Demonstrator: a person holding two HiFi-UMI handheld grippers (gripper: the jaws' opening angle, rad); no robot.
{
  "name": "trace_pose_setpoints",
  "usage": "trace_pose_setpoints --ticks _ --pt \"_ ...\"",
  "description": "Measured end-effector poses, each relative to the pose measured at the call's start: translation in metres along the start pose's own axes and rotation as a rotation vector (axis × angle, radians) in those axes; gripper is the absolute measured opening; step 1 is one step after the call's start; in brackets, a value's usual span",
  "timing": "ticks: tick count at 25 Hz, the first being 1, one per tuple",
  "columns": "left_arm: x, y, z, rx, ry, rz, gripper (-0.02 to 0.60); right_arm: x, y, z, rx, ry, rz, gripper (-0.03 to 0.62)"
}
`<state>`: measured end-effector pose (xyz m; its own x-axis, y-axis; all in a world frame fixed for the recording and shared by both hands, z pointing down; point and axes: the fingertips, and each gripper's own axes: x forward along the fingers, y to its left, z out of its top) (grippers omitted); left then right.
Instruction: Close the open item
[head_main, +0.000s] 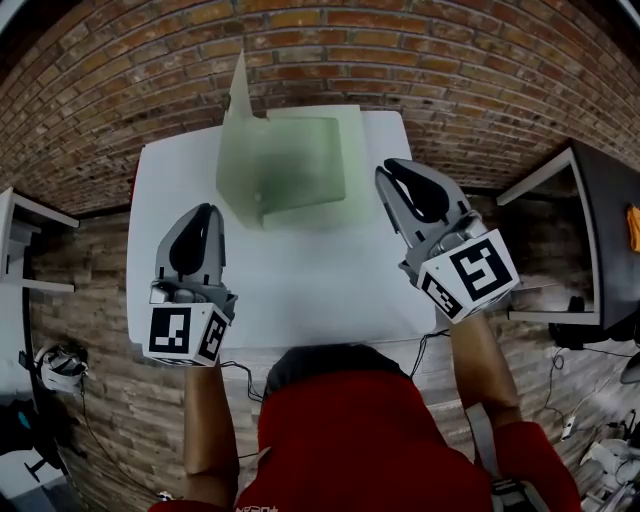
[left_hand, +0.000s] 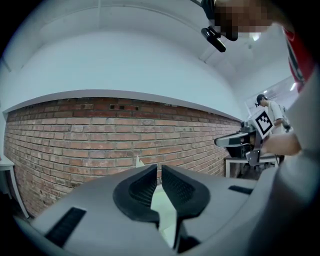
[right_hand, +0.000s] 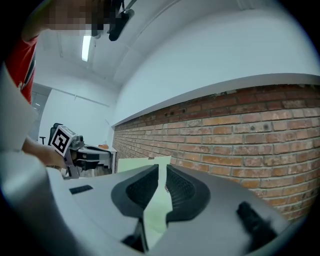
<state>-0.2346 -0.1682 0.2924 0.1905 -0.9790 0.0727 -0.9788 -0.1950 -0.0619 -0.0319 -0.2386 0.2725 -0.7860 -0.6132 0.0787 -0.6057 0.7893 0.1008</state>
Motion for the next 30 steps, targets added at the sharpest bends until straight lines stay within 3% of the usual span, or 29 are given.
trace_pose_setpoints --ticks 1,3,6,8,11,18,30 --pt "0.002 0.001 -0.002 0.0 0.003 -0.006 0.022 0.003 -0.002 -0.002 0.005 0.007 -0.005 0.035" --pt "0.004 0.003 -0.006 -0.006 0.015 -0.02 0.104 0.006 -0.005 -0.006 0.017 0.02 -0.02 0.037" --pt "0.008 0.005 -0.013 -0.008 0.036 -0.031 0.143 0.011 -0.008 -0.013 0.031 0.047 -0.036 0.047" --pt "0.012 0.006 -0.019 -0.004 0.054 -0.04 0.168 0.014 -0.009 -0.021 0.05 0.071 -0.037 0.108" --pt "0.019 0.008 -0.027 0.005 0.076 -0.051 0.194 0.021 -0.012 -0.036 0.08 0.11 -0.032 0.144" --pt "0.034 0.012 -0.045 0.01 0.121 -0.061 0.225 0.035 -0.015 -0.088 0.148 0.254 -0.01 0.232" --pt "0.062 0.015 -0.062 -0.036 0.143 -0.06 0.229 0.04 -0.039 -0.18 0.273 0.438 -0.05 0.235"
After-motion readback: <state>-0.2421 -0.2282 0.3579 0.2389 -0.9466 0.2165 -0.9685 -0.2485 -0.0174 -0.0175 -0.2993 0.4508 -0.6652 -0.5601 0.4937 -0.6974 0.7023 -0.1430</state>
